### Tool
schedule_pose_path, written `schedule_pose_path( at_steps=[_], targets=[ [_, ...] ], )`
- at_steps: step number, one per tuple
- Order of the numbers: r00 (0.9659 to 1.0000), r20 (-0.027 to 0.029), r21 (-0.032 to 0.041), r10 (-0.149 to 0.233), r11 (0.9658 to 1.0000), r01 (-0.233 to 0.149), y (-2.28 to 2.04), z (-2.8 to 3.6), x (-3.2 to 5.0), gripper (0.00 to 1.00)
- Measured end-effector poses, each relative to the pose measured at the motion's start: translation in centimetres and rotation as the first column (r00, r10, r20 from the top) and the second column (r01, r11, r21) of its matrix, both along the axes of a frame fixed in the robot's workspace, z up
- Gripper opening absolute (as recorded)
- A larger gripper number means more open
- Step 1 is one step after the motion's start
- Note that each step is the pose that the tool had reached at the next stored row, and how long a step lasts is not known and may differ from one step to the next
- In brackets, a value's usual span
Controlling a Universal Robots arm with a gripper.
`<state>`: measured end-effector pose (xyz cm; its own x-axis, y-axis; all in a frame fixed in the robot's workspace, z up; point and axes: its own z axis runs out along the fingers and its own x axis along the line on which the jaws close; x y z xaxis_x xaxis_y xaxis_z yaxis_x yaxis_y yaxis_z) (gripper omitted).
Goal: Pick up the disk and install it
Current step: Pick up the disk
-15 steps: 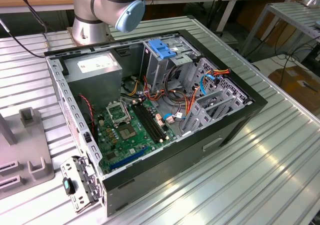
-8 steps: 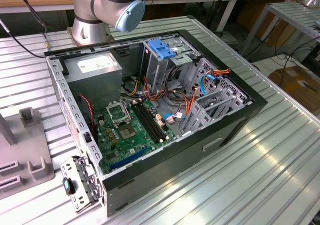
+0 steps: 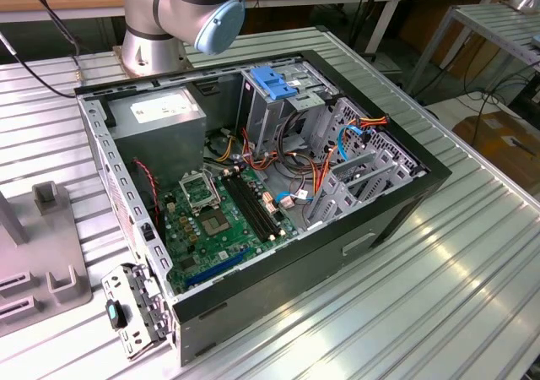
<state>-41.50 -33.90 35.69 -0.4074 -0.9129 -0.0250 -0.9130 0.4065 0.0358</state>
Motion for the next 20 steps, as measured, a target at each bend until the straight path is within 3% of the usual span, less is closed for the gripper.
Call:
schedule_pose_path(
  at_steps=[6,10,15,18,20],
  targets=[
    [1.0000,0.0000,0.0000,0.009,1.0000,-0.009,0.00,0.00,0.00,0.11],
    [0.9984,0.0002,0.0001,0.057,0.9984,-0.057,0.00,-0.04,0.01,0.11],
    [0.9890,0.0010,-0.0001,0.148,0.9890,-0.148,0.00,-0.10,0.02,0.11],
    [0.9809,0.0065,-0.0011,0.195,0.9809,-0.195,0.00,-0.14,0.02,0.11],
    [0.9738,0.0119,-0.0023,0.227,0.9738,-0.227,0.00,-0.16,0.02,0.11]
  ],
)
